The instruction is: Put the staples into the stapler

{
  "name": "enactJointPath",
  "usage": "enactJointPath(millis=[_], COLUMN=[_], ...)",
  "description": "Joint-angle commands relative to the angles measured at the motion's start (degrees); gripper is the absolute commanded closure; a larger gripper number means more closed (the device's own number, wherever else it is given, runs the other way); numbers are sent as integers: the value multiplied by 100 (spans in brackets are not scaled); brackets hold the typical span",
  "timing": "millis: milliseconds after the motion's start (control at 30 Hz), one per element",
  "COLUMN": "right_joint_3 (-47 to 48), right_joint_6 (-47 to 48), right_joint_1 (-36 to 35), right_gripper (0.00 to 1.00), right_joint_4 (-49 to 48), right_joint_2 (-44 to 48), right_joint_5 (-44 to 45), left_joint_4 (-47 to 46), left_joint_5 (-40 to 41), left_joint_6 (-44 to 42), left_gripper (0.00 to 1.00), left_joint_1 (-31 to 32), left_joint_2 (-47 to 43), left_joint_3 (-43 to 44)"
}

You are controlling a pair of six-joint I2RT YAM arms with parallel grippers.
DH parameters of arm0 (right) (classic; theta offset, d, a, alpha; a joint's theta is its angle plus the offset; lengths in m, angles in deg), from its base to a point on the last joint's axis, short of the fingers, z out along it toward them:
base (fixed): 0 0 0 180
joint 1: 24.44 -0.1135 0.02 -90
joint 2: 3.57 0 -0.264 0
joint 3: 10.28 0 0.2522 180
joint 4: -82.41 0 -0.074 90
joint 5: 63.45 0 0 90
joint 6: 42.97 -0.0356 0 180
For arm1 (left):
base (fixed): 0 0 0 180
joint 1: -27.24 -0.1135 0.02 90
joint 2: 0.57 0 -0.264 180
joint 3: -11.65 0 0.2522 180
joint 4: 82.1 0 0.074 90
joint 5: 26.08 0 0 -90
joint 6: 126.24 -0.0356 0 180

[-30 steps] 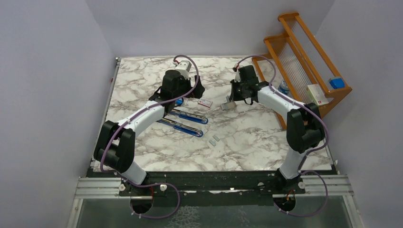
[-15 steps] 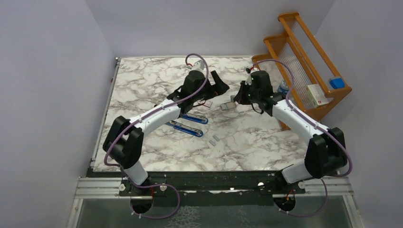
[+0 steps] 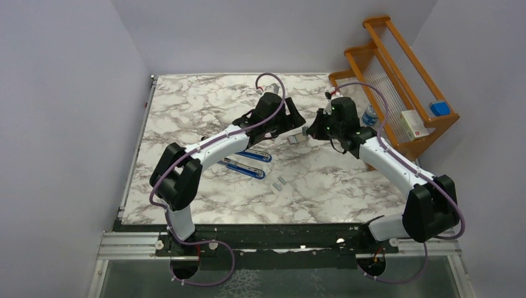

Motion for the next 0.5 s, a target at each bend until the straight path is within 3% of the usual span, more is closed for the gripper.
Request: enactJointPath(millis=[0, 467], right_joint_3=[-25, 77], right_joint_6=[-42, -67], right_joint_1=[-30, -29], right_gripper=[99, 99], right_joint_4=[-245, -300], right_joint_2=[188, 72], right_joint_5=[-3, -37], left_joint_4=[164, 79], left_joint_5=[25, -148], left_joint_6=[90, 71], left_gripper=[22, 34], left_joint_1=[69, 195], left_joint_2=[61, 147], left_joint_3=[216, 262])
